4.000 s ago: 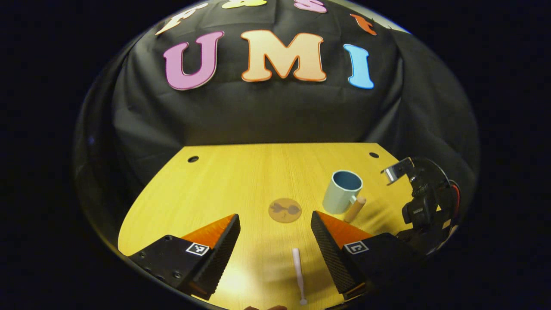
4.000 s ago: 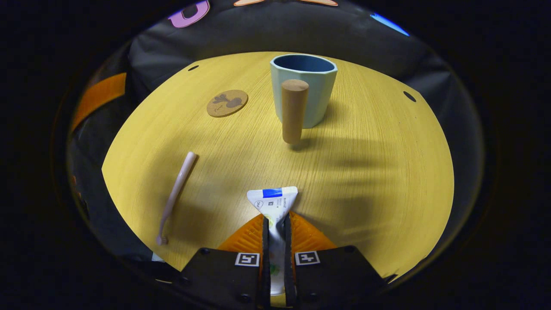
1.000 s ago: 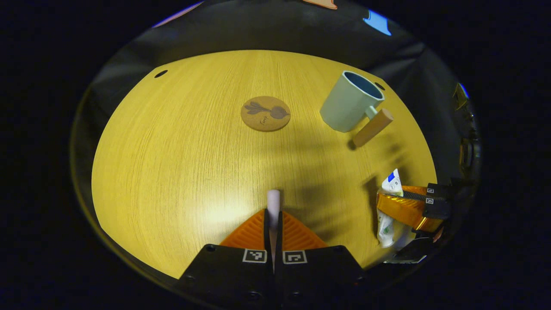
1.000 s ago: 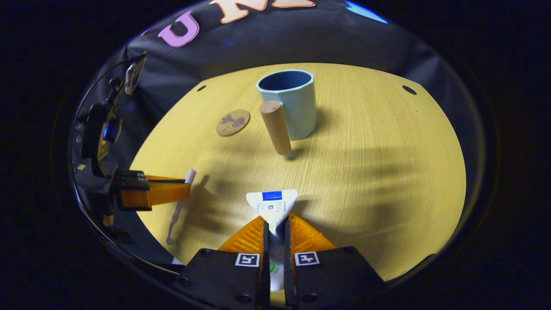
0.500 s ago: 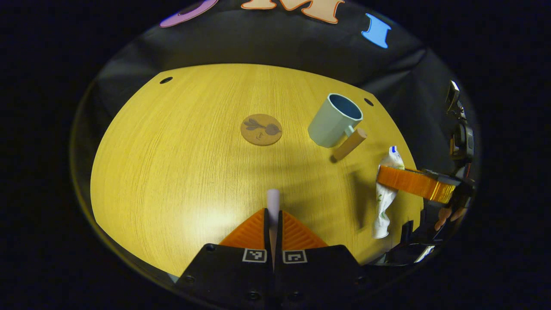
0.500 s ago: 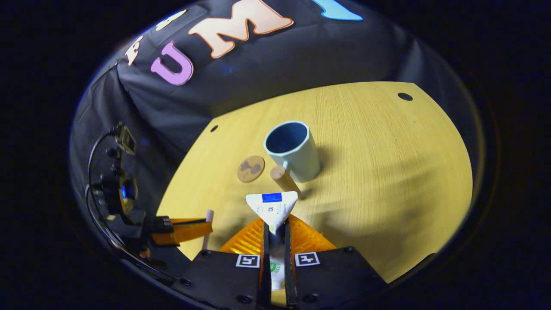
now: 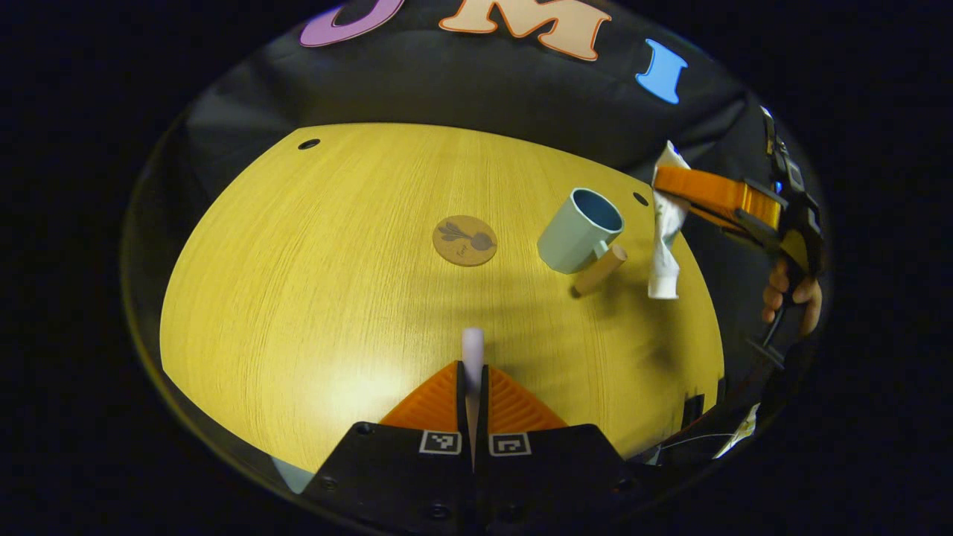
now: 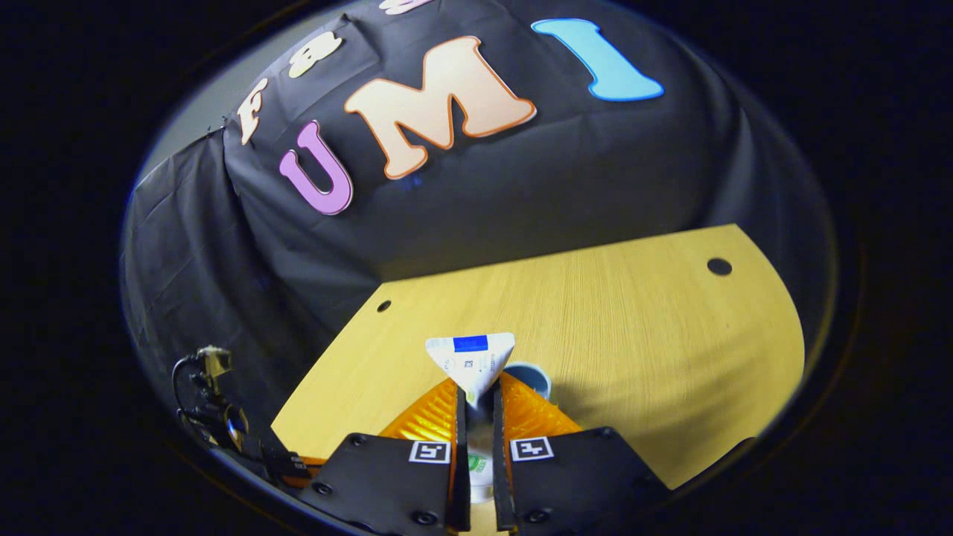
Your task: Put the toothbrush and toothpaste on the desktop into the cup, then pick up the cup and place it on the coaster on the desktop.
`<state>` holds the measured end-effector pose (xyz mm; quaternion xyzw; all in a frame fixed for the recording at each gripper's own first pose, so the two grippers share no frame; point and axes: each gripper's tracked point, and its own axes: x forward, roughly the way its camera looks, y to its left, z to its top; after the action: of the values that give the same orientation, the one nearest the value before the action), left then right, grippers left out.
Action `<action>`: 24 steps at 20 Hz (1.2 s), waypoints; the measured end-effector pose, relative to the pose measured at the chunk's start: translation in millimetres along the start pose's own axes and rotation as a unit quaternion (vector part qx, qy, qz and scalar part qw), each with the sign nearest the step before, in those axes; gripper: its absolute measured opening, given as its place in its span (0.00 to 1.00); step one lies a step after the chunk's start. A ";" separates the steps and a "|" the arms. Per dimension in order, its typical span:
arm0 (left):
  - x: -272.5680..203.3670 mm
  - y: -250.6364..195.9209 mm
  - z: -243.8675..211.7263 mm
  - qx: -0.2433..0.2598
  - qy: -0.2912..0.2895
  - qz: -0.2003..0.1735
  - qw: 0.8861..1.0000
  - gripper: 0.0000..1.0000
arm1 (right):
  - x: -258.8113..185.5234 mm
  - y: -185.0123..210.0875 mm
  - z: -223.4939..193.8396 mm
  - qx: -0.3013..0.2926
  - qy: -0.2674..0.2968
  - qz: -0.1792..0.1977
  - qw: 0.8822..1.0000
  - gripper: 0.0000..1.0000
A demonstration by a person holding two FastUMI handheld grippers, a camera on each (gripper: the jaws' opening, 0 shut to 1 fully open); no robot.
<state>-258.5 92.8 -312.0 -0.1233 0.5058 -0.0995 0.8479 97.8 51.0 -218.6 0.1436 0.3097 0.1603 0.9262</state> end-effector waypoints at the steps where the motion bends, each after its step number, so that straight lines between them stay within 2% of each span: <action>1: -17.8 8.2 -3.3 -0.002 -0.005 0.001 1.000 0.00 | 10.2 0.2 11.2 -0.009 -0.017 -0.006 1.000 0.15; 6: -124.2 34.2 -22.0 -0.014 -0.023 0.008 1.000 0.00 | 51.3 -5.3 38.3 -0.009 -0.066 -0.025 0.998 0.15; 10: -160.7 28.5 -25.2 -0.018 -0.035 0.021 0.999 0.00 | 78.3 -16.4 30.5 -0.020 -0.067 -0.049 0.996 0.15; 15: -205.1 30.9 -7.8 -0.024 -0.056 0.025 0.998 0.00 | 88.8 -21.6 14.8 -0.040 -0.056 -0.059 0.996 0.15; 19: -216.4 20.5 27.2 -0.025 -0.086 0.022 0.996 0.00 | 95.9 -27.7 -1.4 -0.052 -0.039 -0.076 0.995 0.15; 21: -233.0 13.9 51.1 -0.024 -0.107 0.017 0.994 0.00 | 97.6 -30.4 -14.0 -0.047 -0.023 -0.078 0.996 0.19; 23: -239.6 8.1 75.0 -0.019 -0.125 0.010 0.992 0.00 | 88.2 -32.4 -28.0 -0.044 -0.012 -0.077 0.996 0.19; 24: -237.8 4.2 83.5 -0.016 -0.129 0.007 0.991 0.00 | 85.1 -32.6 -33.5 -0.043 -0.004 -0.073 0.996 0.27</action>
<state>-296.1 175.6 -76.9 -0.1453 0.3944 -0.0683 0.9048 148.2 59.8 -301.1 0.0813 0.3082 0.1043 0.9421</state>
